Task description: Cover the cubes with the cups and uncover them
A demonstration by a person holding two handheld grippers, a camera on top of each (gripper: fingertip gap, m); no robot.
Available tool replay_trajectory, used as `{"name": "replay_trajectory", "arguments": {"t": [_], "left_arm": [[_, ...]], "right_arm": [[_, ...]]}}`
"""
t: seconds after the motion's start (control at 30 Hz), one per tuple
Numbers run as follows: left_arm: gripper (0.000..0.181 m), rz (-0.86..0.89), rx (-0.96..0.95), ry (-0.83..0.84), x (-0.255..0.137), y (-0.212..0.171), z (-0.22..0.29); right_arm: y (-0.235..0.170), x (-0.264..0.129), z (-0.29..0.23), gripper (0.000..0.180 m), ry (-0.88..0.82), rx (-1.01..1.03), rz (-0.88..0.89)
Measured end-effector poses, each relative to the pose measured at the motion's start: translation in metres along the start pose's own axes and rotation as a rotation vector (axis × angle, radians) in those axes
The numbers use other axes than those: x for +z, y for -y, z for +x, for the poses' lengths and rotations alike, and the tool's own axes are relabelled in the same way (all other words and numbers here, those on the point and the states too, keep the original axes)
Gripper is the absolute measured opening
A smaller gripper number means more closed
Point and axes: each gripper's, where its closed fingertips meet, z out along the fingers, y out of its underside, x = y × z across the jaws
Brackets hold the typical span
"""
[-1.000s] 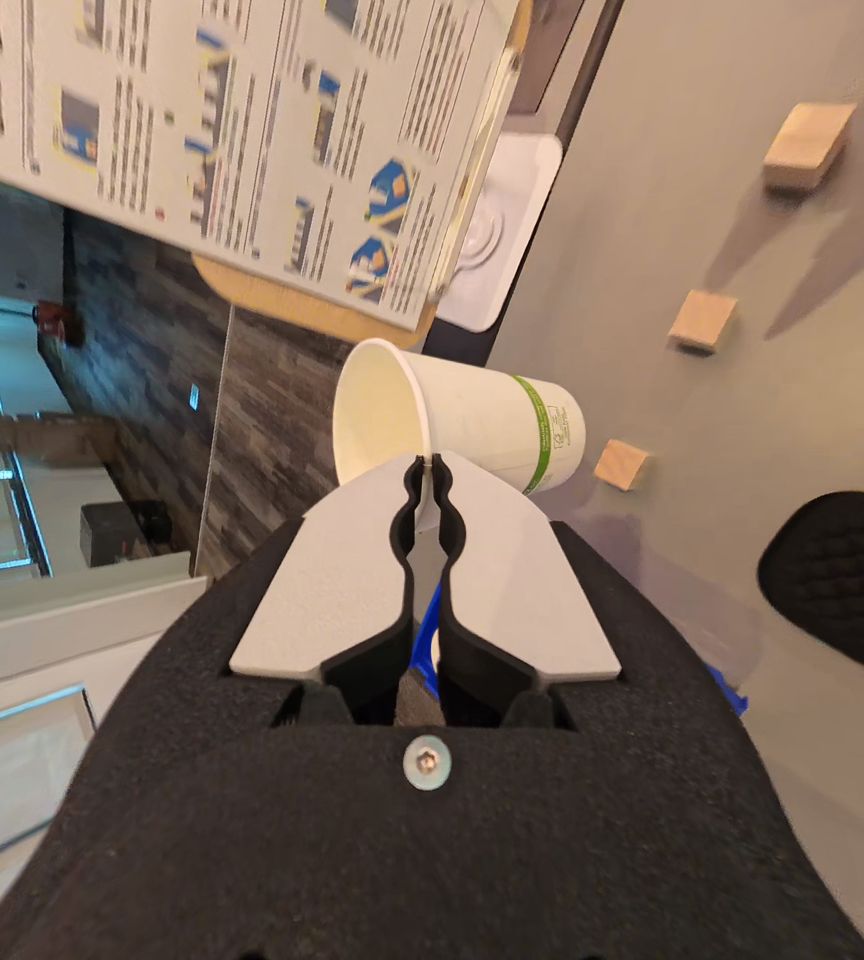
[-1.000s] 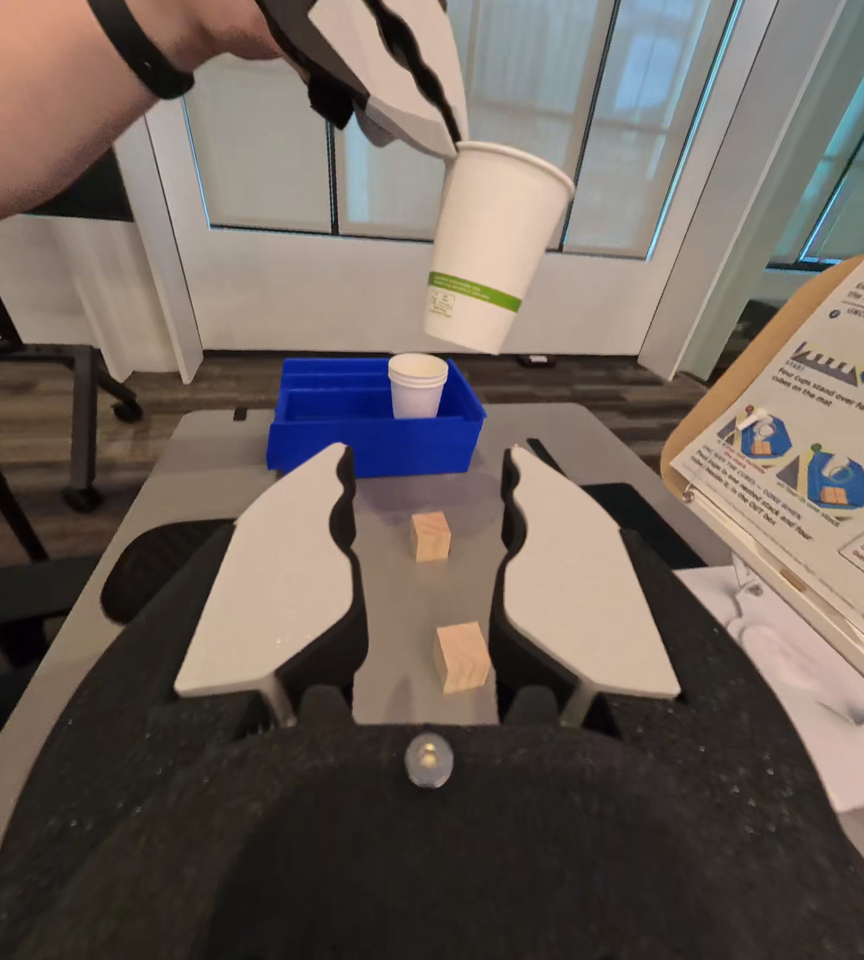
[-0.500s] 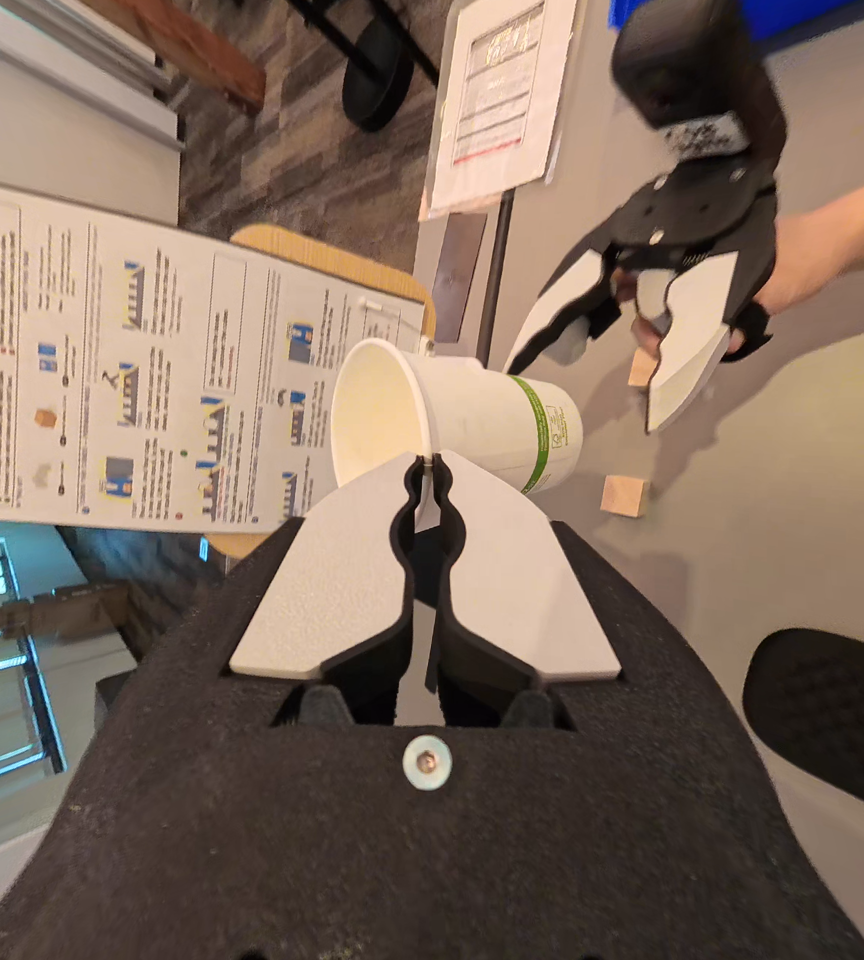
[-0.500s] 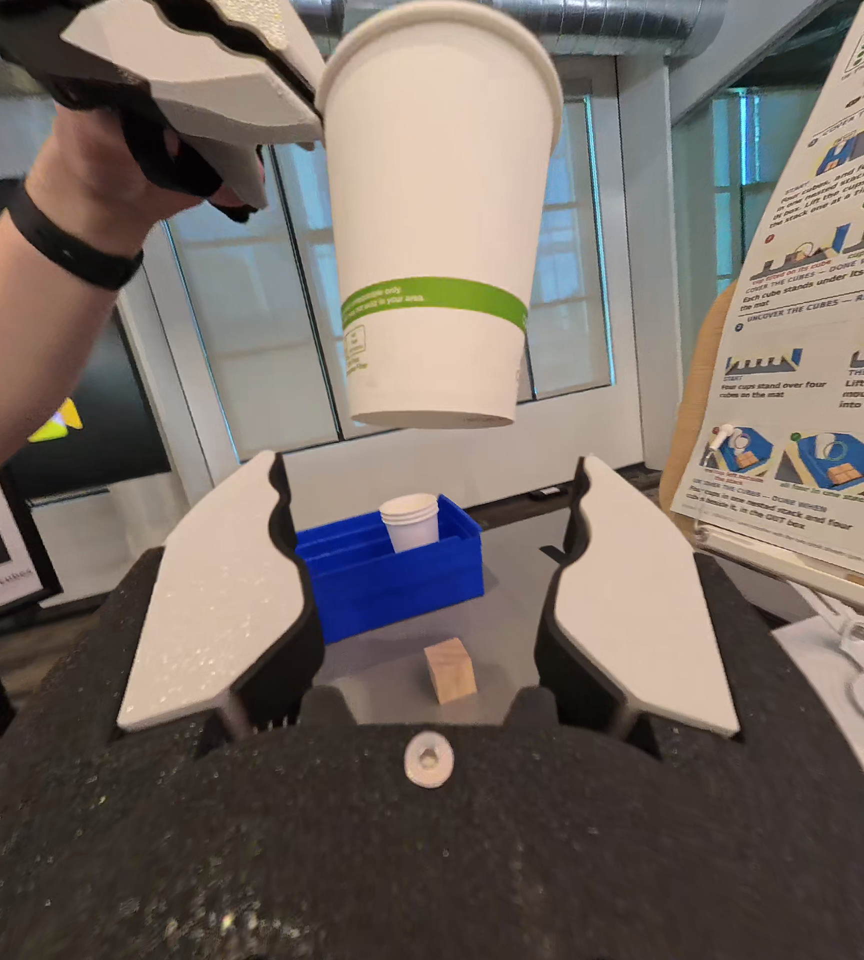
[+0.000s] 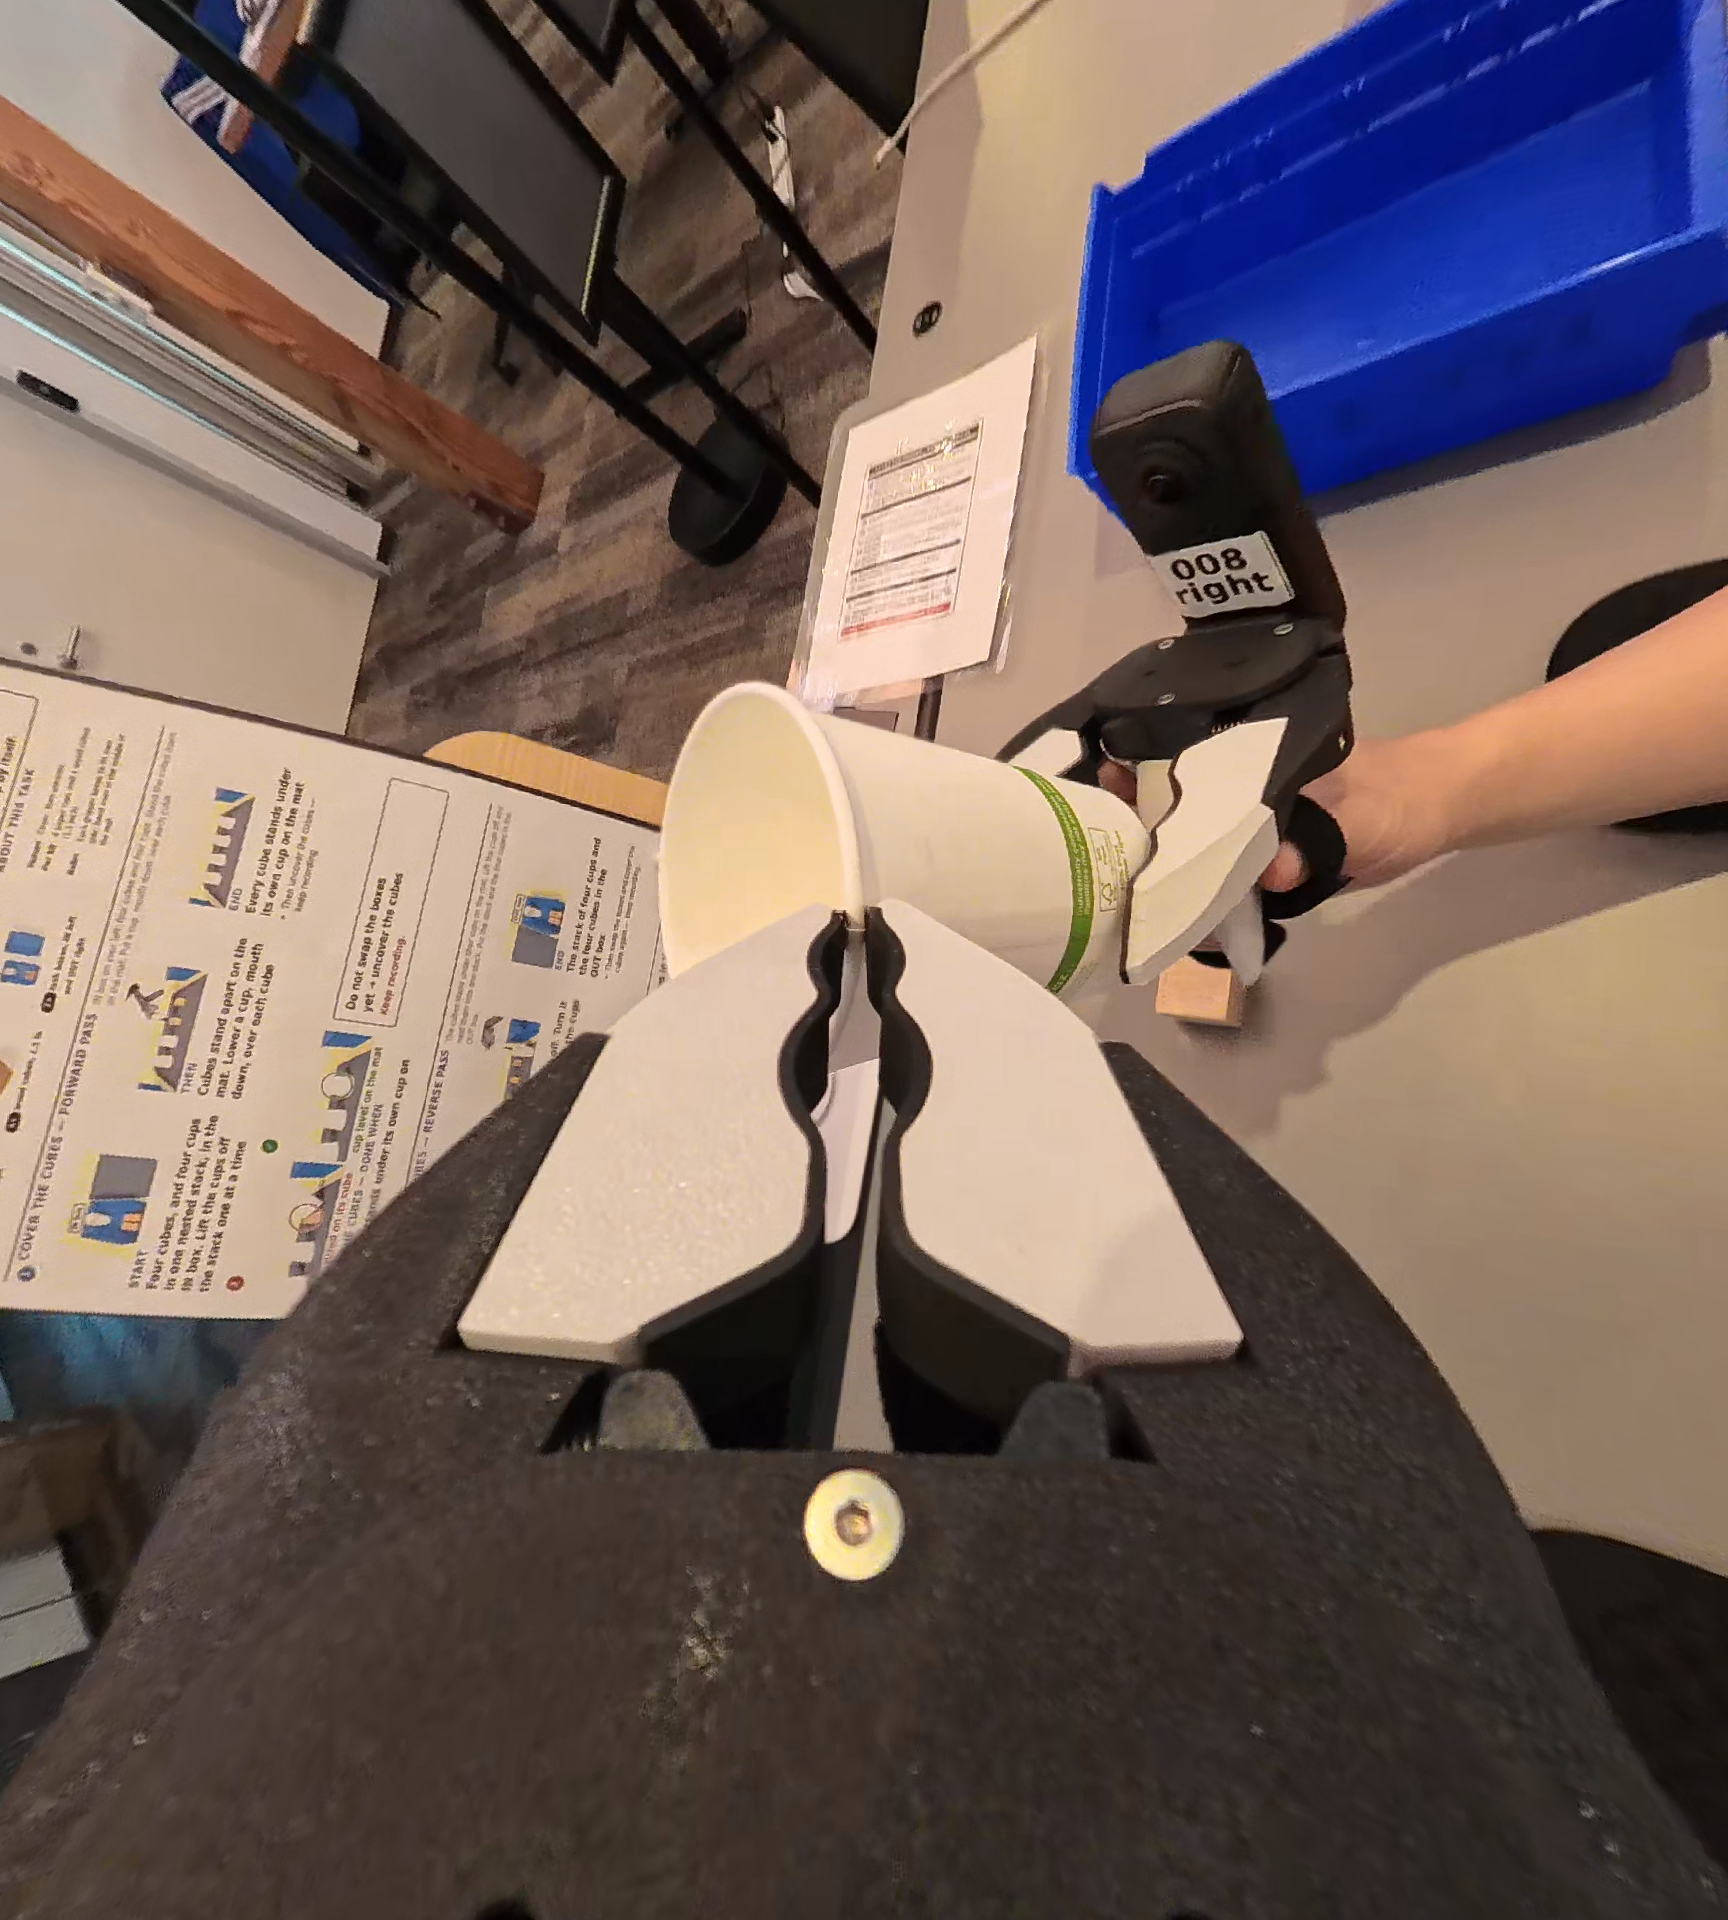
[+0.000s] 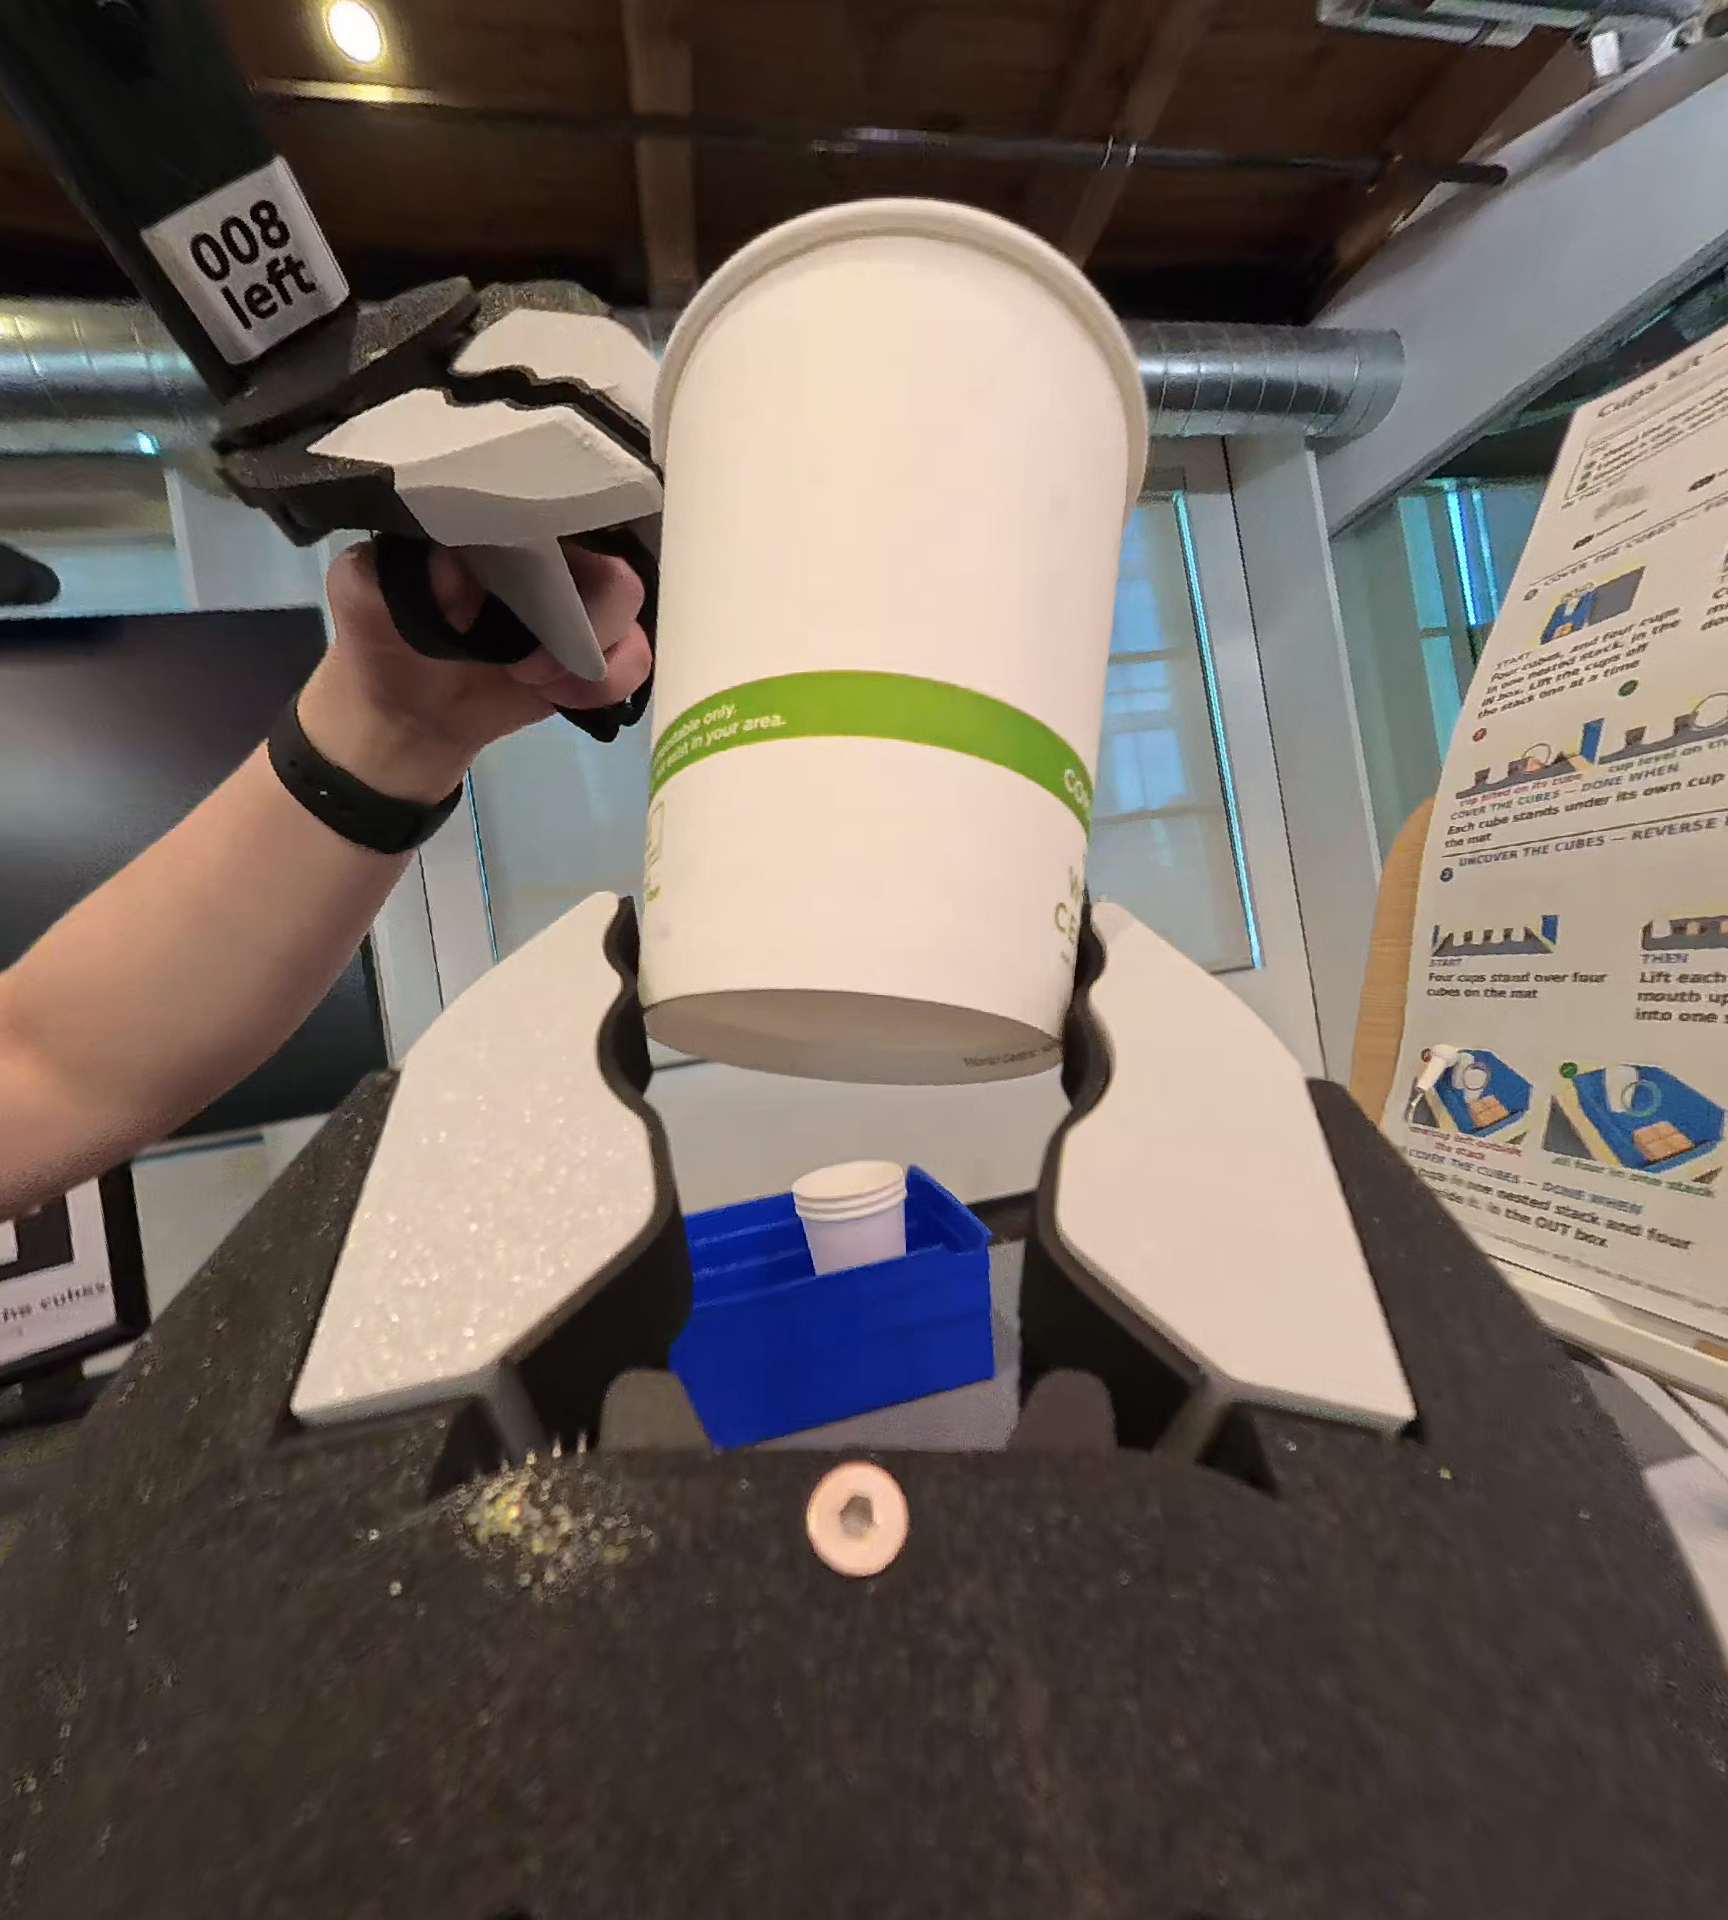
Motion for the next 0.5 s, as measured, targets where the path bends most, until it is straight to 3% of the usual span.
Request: {"name": "replay_trajectory", "arguments": {"t": [0.23, 0.5], "left_arm": [[0.005, 0.065, -0.092, -0.030, -0.012, -0.025, 0.022], [0.008, 0.176, -0.141, 0.015, -0.013, -0.060, 0.059]], "right_arm": [[0.004, -0.008, -0.006, 0.078, 0.023, -0.256, -0.220], [0.005, -0.014, -0.030, 0.077, 0.099, -0.446, -0.354]]}}
